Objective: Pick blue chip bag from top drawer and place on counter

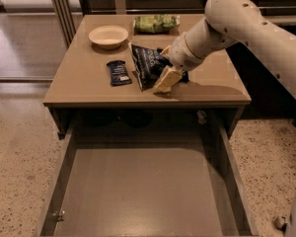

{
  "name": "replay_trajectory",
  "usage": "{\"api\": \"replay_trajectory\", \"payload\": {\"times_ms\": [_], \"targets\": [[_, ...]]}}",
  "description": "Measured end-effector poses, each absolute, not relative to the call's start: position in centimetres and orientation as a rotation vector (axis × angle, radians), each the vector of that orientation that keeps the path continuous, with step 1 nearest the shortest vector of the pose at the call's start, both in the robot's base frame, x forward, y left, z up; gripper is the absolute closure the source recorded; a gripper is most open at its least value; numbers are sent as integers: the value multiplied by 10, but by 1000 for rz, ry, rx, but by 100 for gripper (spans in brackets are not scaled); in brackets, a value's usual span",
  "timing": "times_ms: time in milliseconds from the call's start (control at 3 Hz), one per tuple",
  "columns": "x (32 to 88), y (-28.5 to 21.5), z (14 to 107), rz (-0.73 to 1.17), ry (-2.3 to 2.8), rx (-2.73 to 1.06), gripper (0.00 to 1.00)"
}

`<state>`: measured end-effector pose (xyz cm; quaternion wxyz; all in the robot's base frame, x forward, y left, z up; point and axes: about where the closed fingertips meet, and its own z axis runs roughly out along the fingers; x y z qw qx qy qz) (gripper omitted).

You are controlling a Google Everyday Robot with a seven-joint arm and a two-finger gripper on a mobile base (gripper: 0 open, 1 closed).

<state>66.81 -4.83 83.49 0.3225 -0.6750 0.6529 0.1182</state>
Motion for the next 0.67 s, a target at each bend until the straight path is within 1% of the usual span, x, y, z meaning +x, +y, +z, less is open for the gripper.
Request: {"api": "replay_trajectory", "payload": {"times_ms": [333,667], "targets": [[668,-48,835,310,1714,-1772,0],[668,-48,835,310,1714,-1772,0]]}}
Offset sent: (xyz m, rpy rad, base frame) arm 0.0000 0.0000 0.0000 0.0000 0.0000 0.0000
